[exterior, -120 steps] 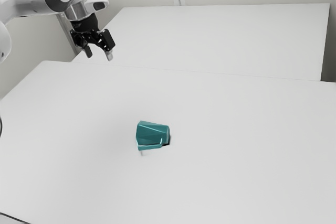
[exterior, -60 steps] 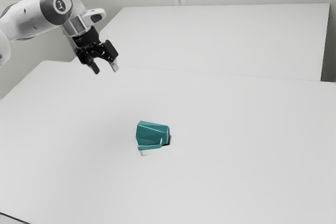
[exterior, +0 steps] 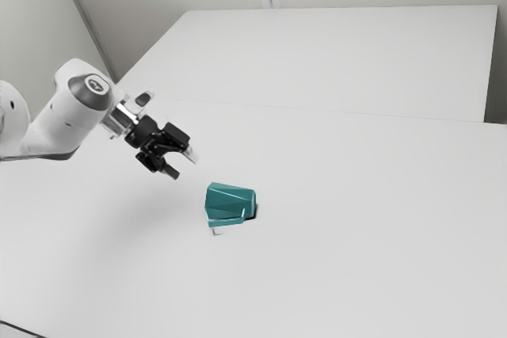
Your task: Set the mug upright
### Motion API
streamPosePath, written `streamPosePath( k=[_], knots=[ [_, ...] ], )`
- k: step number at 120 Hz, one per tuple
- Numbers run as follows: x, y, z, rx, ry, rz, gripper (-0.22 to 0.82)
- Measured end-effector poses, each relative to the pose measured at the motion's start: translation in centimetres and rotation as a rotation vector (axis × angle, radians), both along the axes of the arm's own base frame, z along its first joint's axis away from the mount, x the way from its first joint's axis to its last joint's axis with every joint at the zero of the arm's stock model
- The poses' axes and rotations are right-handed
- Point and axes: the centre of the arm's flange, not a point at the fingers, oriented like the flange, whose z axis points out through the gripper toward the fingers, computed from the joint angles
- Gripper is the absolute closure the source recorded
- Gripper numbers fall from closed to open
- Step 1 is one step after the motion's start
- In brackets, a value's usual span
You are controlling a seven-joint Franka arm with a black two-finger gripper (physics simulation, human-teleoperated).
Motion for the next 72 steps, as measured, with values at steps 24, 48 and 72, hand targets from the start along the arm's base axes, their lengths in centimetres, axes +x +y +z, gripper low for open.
streamPosePath(
  k=[24, 48, 72],
  knots=[
    [-1.7, -0.2, -4.9, -0.075, -0.009, 0.047, 0.0],
    [-1.5, -1.5, -7.2, -0.135, -0.052, 0.08, 0.0],
    [-1.9, -2.0, -8.3, -0.184, -0.08, 0.103, 0.02]
  ],
)
